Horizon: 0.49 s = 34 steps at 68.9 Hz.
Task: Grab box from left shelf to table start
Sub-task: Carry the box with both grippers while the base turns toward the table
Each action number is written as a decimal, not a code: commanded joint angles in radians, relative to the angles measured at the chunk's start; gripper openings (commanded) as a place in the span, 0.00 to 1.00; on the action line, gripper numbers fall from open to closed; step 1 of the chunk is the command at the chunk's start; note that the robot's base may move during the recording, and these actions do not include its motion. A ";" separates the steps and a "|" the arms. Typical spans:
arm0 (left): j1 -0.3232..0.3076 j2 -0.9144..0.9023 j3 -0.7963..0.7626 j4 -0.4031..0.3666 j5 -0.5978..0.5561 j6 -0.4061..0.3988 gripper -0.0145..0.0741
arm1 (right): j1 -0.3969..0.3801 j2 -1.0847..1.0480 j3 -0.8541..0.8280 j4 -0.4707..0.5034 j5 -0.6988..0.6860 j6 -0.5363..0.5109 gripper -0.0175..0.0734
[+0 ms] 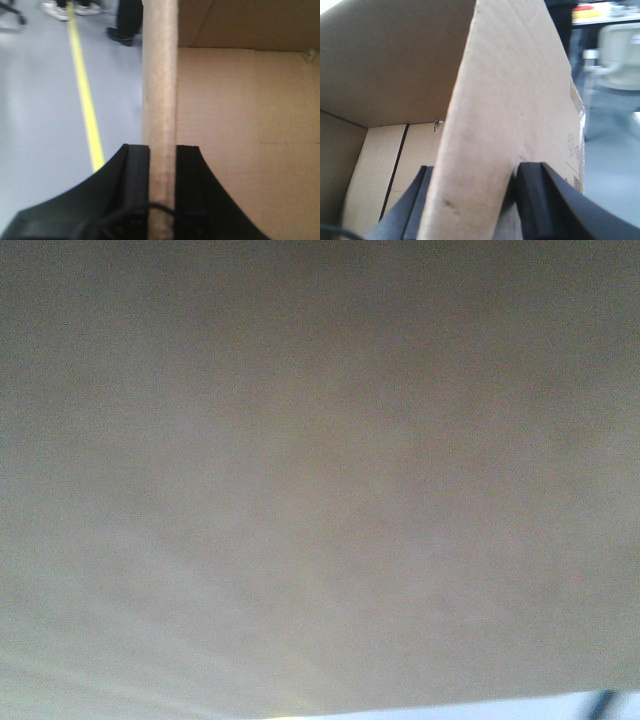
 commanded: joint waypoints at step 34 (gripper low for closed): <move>0.000 0.021 -0.006 0.078 0.065 0.001 0.05 | -0.001 0.004 -0.030 -0.004 -0.109 -0.001 0.25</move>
